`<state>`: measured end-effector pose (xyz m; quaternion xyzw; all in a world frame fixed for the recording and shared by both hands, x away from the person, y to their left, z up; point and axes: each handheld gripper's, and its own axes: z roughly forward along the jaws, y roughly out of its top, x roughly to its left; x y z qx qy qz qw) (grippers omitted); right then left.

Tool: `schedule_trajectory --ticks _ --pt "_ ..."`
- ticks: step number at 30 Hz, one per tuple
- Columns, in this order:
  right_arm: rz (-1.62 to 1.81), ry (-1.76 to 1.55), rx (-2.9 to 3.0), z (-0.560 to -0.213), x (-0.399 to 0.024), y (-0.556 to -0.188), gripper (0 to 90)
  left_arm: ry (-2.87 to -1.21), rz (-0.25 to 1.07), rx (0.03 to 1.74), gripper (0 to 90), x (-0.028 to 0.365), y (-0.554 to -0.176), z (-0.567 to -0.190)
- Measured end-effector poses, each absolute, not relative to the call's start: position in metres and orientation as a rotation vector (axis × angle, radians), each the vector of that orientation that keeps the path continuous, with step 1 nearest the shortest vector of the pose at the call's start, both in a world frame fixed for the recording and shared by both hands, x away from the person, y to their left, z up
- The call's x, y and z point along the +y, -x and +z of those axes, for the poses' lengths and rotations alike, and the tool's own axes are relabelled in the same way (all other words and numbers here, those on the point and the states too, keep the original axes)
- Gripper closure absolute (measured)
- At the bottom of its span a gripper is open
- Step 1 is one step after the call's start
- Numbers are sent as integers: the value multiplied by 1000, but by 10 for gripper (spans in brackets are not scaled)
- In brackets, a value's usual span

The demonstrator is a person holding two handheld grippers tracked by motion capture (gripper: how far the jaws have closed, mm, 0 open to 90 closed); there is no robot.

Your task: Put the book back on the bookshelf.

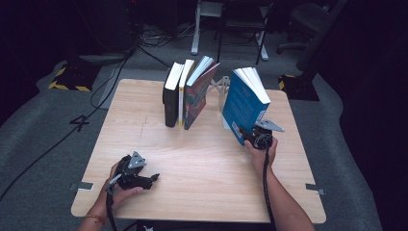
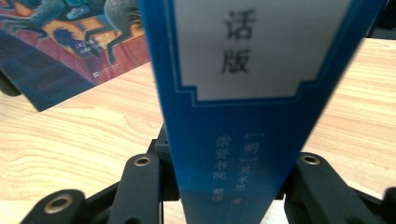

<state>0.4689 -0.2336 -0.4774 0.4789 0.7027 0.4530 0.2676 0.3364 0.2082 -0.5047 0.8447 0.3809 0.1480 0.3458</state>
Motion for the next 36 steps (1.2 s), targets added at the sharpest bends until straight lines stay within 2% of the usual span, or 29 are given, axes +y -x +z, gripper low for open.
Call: schedule_trajectory --ticks 36 --pt "1119 -1303 1900 -472 -204 -508 610 -2203 373 965 185 208 -336 -505"
